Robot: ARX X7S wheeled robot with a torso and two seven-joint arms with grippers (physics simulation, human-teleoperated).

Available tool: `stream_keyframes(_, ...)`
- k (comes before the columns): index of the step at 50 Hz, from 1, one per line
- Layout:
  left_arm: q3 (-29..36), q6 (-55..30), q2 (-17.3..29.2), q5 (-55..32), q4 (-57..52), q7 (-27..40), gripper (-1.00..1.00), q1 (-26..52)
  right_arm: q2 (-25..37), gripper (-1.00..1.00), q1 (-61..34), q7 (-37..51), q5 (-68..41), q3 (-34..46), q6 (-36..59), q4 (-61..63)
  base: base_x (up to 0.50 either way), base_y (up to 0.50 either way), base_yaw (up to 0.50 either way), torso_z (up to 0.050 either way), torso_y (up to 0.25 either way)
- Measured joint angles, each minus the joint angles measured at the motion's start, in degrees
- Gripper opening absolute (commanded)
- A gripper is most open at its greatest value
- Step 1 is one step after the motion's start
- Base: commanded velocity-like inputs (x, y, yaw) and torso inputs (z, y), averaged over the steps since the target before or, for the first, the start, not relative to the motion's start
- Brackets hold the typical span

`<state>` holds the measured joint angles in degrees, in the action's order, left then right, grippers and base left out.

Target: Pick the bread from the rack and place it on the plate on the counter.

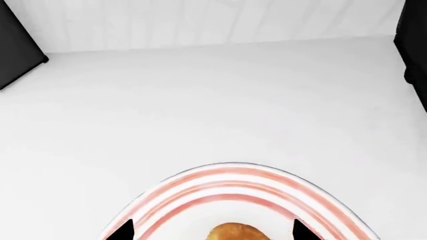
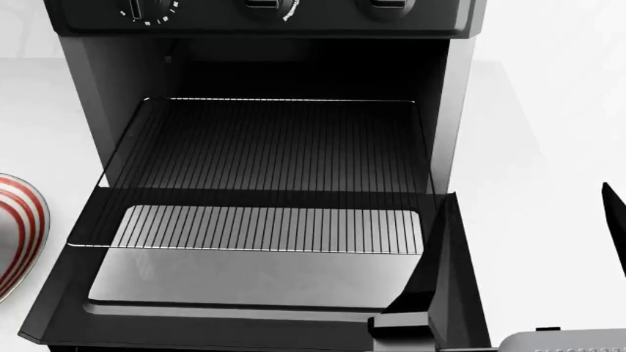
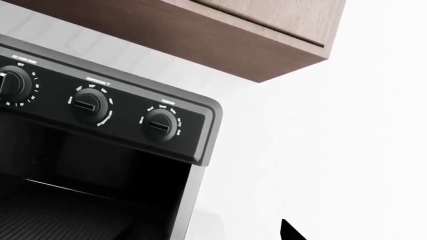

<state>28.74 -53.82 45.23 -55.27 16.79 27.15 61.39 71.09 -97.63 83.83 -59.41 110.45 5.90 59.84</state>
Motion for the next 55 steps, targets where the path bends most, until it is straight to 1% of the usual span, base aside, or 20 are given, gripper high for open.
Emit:
stream_keyframes(3,-0.1,0.2,0.4,-0.2,-1.2,-0.1,1.0,-0.2,0.0,1.0,-0.3,0.0,0.0,0.3,-0.1,0.0,0.0,0.0,0.0,0.0,0.0)
stream_keyframes(9,-2.1,-2.6,1.8,-3.8,-6.6,2.9,1.0,-0.6,0.0,1.0,-0.9,0.1,0.1,1.0,-0.2,0.0,0.0,0.0,0.0,0.0,0.0)
stream_keyframes(12,-2.7,-3.0,1.9,-4.8,-8.6,4.1,1.0,-1.0,0.0,1.0,-1.1,0.2,0.2,1.3,-0.4,0.0,0.0,0.0,0.0,0.0,0.0)
stream_keyframes(21,-5.6,-4.2,4.4,-9.0,-15.8,6.9,1.0,-2.8,-0.3,1.0,-2.0,0.5,0.5,2.6,-0.8,0.1,0.0,0.0,0.0,0.0,0.0)
stream_keyframes(33,-6.7,-2.9,5.9,-9.7,-19.9,6.4,1.0,-4.1,-0.7,1.0,-3.2,1.0,0.9,4.5,-1.5,0.1,0.0,0.0,0.0,0.0,0.0)
stream_keyframes(55,-5.8,0.4,7.0,-6.8,-22.6,3.9,1.0,-5.0,-1.1,1.0,-6.0,1.6,1.4,8.4,-2.5,0.1,0.0,0.0,0.0,0.0,0.0)
